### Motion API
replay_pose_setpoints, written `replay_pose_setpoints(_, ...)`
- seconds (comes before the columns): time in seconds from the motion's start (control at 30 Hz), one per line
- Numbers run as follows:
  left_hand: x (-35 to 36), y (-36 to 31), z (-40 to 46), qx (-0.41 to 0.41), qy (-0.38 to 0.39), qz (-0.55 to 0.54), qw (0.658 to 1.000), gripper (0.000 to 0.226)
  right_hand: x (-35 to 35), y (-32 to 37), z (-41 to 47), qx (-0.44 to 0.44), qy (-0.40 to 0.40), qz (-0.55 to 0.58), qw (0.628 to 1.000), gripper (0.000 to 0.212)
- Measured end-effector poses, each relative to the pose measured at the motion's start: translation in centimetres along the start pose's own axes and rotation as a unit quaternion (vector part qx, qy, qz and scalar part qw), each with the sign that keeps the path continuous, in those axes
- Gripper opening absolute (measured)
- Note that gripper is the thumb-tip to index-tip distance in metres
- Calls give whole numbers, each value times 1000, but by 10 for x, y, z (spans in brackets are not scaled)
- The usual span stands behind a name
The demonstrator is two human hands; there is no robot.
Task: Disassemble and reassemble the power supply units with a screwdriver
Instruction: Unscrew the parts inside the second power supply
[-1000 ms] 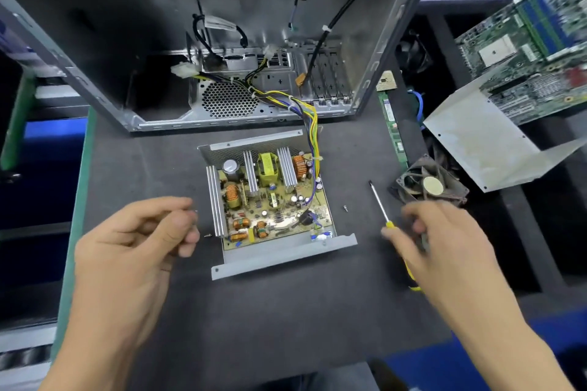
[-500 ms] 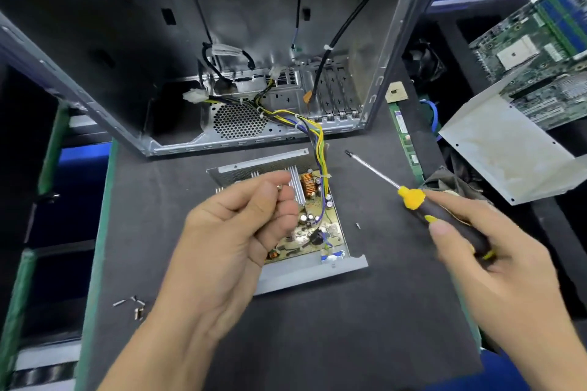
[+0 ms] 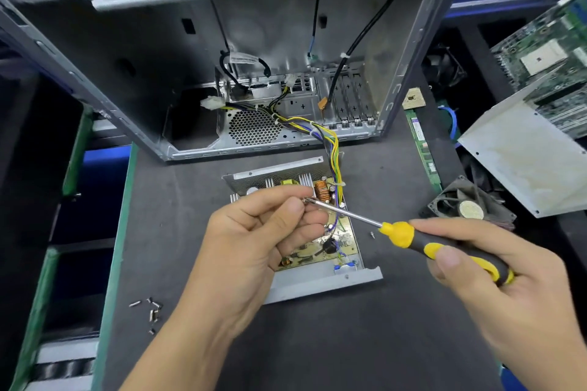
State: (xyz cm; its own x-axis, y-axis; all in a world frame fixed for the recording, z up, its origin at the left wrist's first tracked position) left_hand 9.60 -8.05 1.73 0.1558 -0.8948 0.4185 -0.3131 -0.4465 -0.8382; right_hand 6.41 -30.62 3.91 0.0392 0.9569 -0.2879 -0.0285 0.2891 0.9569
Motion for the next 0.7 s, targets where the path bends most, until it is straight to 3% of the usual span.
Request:
replay_pose_setpoints(0.57,-2,-1,-1,31,9,64,997,17,0,1,-1,39,16,20,999,15)
replay_pose_setpoints(0.7,-7,0,-3,37,22,121,992,18,-4,5,8,93,91,54,990,53)
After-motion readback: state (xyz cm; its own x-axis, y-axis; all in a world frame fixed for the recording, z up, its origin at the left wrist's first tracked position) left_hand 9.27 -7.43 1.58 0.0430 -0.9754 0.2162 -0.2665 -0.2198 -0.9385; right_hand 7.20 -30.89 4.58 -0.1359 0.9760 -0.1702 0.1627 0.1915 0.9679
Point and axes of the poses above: each hand's wrist, its own z-axis towards the middle knuckle, its own x-axis out of the palm, y = z × x, the point moved 3 cm from there along z, towards the middle knuckle, and after that the axes turned 1 degree about x, right-handed, at the moved point
